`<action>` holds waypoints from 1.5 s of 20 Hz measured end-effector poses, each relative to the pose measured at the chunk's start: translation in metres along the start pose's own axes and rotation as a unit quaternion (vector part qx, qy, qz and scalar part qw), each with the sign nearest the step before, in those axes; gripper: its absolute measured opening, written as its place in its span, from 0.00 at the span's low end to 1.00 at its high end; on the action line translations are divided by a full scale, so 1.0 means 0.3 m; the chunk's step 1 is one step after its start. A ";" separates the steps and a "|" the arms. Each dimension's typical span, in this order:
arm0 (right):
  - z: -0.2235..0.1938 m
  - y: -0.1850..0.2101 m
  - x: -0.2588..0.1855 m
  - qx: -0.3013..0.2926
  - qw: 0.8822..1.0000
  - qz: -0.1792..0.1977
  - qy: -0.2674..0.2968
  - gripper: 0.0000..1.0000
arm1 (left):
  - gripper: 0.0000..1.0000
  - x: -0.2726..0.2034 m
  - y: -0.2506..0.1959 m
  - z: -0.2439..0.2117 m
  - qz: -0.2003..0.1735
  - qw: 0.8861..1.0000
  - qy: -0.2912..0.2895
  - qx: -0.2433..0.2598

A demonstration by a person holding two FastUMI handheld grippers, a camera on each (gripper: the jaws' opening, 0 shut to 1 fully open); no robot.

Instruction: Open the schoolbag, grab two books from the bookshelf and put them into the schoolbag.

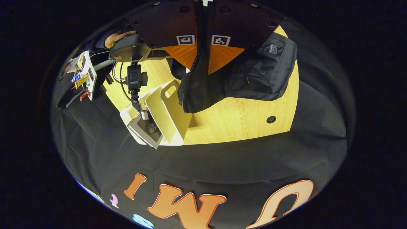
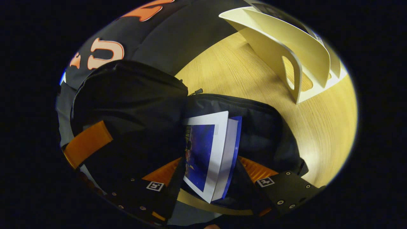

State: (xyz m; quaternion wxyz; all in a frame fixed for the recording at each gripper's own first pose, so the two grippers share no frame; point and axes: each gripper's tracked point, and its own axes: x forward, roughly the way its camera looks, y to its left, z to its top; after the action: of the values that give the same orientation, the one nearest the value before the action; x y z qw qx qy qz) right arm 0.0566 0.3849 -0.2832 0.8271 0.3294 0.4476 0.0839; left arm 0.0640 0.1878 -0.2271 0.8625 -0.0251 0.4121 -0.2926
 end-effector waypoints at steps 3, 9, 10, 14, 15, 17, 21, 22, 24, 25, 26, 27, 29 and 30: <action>0.016 -0.036 -0.046 -0.032 0.999 -0.012 0.008 0.98 | 0.05 0.010 0.003 -0.003 0.009 1.000 0.004 -0.007; 0.046 -0.106 -0.178 -0.094 0.994 -0.054 0.015 0.98 | 0.06 0.020 -0.006 -0.015 0.026 1.000 0.010 -0.002; 0.052 -0.116 -0.202 -0.105 0.992 -0.064 0.017 0.98 | 0.05 0.022 -0.010 -0.016 0.028 1.000 0.011 -0.001; 0.103 -0.178 -0.319 -0.144 0.984 -0.100 0.016 0.98 | 0.05 0.039 -0.029 -0.031 0.035 0.999 0.017 0.003; 0.124 -0.193 -0.349 -0.151 0.983 -0.106 0.015 0.98 | 0.05 0.045 -0.031 -0.031 0.037 0.999 0.018 0.004; 0.171 -0.234 -0.415 -0.164 0.978 -0.125 0.013 0.98 | 0.05 0.052 -0.037 -0.031 0.041 0.999 0.020 0.004; 0.272 -0.307 -0.532 -0.196 0.967 -0.162 0.009 0.99 | 0.05 0.055 -0.044 -0.038 0.048 0.999 0.023 0.002; 0.299 -0.328 -0.560 -0.206 0.962 -0.177 0.007 0.99 | 0.05 0.051 -0.045 -0.039 0.049 0.999 0.023 0.001; 0.331 -0.337 -0.612 -0.223 0.957 -0.184 0.013 0.99 | 0.05 0.053 -0.044 -0.041 0.053 0.998 0.023 0.000; 0.344 -0.331 -0.630 -0.226 0.957 -0.181 0.016 0.99 | 0.05 0.053 -0.045 -0.042 0.054 0.998 0.022 -0.001; 0.361 -0.335 -0.646 -0.231 0.955 -0.185 0.019 0.98 | 0.05 0.052 -0.046 -0.044 0.056 0.998 0.022 -0.004; 0.383 -0.344 -0.661 -0.238 0.952 -0.189 0.021 0.99 | 0.05 0.053 -0.050 -0.046 0.056 0.998 0.022 -0.006; 0.431 -0.356 -0.690 -0.240 0.950 -0.199 0.023 0.99 | 0.05 0.055 -0.049 -0.046 0.058 0.998 0.022 -0.012; 0.455 -0.357 -0.704 -0.236 0.950 -0.201 0.023 0.99 | 0.05 0.056 -0.050 -0.049 0.060 0.998 0.021 -0.014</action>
State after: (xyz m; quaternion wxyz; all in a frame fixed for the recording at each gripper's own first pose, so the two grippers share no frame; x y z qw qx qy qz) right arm 0.0248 0.1468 -0.1526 0.8703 0.0258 0.4912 0.0263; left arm 0.0544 0.1695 -0.2443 0.8693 -0.0064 0.4347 -0.2352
